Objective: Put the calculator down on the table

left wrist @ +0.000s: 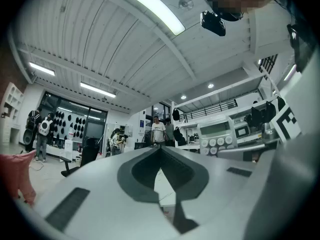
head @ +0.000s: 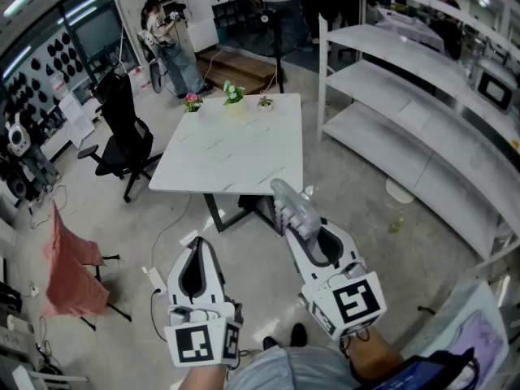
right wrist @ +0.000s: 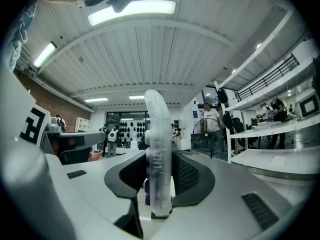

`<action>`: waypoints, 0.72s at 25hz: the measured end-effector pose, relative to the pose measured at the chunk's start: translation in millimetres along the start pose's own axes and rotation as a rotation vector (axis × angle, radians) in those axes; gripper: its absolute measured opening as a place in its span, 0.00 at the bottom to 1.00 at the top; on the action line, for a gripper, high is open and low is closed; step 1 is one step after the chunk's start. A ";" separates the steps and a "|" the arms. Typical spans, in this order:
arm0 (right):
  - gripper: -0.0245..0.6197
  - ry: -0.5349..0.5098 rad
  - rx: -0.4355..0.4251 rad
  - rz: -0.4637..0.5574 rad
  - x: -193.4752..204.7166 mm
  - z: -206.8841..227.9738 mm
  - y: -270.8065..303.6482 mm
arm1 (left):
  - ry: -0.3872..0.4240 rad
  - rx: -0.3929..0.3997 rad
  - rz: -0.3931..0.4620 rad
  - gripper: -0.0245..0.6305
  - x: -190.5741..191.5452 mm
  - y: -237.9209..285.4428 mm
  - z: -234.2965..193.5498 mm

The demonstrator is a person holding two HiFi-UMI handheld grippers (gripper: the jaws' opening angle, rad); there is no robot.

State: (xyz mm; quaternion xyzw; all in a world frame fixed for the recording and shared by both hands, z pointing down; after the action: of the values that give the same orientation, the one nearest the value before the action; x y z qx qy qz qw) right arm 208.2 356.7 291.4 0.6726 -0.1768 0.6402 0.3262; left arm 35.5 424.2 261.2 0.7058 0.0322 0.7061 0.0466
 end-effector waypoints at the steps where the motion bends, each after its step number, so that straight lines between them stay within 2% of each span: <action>1: 0.26 0.000 0.000 0.002 -0.4 1.0 0.3 | 0.001 0.000 0.001 0.05 -0.5 1.2 0.7; 10: 0.26 0.042 -0.014 0.031 -3.7 16.3 -5.1 | 0.001 -0.006 -0.016 0.05 0.8 7.7 10.5; 18: 0.26 0.051 -0.037 0.000 5.5 24.2 11.0 | 0.012 -0.055 -0.034 0.05 3.7 15.6 3.2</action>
State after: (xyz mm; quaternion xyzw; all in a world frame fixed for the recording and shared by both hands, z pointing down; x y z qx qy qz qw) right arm 219.7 333.6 299.9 0.6499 -0.1801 0.6539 0.3430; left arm 38.4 409.0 266.5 0.6993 0.0253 0.7101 0.0777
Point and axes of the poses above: the fingertips, and each gripper's own axes: y forward along the fingers, z to its right, x out of its underside, the point moved 4 cm from there along -y, backward along the fingers, and after that the axes turned 15 degrees about -z, right-handed, at the moved point
